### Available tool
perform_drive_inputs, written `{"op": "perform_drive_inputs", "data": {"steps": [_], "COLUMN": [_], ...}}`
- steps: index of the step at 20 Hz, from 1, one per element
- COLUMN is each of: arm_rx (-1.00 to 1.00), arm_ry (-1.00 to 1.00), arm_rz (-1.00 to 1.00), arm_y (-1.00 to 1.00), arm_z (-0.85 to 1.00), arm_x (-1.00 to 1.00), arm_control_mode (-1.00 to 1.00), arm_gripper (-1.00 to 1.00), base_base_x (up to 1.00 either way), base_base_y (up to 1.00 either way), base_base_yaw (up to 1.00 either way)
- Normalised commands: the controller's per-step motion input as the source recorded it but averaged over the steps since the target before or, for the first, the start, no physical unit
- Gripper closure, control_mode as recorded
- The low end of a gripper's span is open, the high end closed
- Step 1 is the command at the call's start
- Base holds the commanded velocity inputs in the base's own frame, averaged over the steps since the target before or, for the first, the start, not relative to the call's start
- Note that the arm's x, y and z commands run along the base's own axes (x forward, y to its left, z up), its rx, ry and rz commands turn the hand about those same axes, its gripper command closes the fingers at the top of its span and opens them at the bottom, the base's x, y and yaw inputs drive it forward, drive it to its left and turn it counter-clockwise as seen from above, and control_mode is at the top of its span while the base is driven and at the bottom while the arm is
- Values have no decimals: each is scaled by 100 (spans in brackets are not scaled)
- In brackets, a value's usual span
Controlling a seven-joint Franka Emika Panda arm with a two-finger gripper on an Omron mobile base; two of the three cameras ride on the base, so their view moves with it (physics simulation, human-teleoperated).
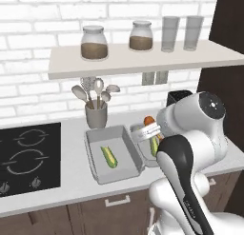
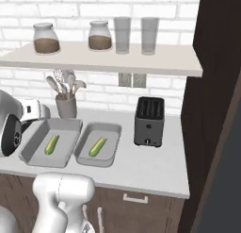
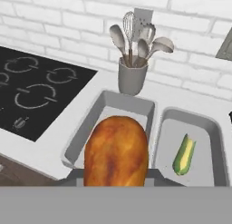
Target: Place one corn and one chicken drumstick in each tupperware on the nearby counter, to pack two identical lunches.
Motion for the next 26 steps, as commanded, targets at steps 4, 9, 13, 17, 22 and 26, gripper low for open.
{"op": "perform_drive_inputs", "data": {"steps": [4,9,13,17,22,26], "arm_rx": [0,-1,-1,0,0,0], "arm_ry": [0,26,50,13,-20,-23], "arm_rz": [0,-7,-1,0,0,0], "arm_y": [0,-3,-21,-13,-3,-11], "arm_z": [0,-63,-79,-75,-91,-96], "arm_x": [0,76,95,63,6,0], "arm_control_mode": [100,-100,-100,-100,-100,-100], "arm_gripper": [100,100,100,100,100,100], "base_base_x": [25,0,0,0,0,0], "base_base_y": [61,0,0,0,0,0], "base_base_yaw": [-14,0,0,0,0,0]}}
